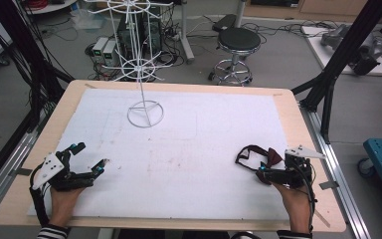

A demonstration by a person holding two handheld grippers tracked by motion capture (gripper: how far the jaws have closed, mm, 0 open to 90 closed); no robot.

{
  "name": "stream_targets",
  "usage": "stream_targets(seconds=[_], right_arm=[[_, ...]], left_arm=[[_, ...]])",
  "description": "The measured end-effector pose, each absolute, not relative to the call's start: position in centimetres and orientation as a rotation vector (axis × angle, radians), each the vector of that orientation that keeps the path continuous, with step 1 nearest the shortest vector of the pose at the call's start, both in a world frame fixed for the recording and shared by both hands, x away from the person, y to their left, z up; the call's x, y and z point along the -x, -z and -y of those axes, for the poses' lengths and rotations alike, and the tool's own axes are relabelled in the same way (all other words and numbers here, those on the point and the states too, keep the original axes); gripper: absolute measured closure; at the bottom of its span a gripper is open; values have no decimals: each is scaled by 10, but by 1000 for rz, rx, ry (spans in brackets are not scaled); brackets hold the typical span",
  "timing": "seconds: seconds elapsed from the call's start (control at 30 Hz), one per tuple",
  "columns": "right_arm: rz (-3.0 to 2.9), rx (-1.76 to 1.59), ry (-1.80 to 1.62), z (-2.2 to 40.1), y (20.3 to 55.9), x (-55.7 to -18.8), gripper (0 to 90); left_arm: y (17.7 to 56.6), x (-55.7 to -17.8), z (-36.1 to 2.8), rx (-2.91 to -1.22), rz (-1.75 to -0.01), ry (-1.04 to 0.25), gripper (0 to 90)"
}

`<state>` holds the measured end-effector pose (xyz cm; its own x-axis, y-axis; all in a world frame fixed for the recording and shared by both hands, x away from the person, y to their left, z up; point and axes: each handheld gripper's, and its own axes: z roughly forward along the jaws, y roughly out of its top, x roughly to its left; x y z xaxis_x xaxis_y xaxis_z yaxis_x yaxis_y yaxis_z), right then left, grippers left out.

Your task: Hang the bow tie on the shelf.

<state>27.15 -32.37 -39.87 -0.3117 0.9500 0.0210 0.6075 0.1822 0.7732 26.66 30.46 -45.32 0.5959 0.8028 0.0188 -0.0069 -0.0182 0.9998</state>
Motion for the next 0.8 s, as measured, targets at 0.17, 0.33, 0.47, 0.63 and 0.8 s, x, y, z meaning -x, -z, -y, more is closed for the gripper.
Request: stream_targets(seconds=[0.17, 0.33, 0.47, 0.63, 0.8], right_arm=[[-2020, -1493, -903, 318, 399, -271, 56], [-2105, -1528, -888, 313, 404, -271, 143], [-2106, -1568, -875, 313, 409, -273, 133], [-2094, -1621, -826, 313, 416, -276, 127], [-2079, -1693, -810, 313, 421, -280, 127]], left_arm=[[453, -267, -304, -1455, -715, -744, 62], [453, -266, -305, -1456, -715, -744, 62], [453, -266, -304, -1454, -714, -747, 62], [453, -266, -305, -1453, -715, -743, 62], [453, -266, -305, -1451, -712, -743, 62]])
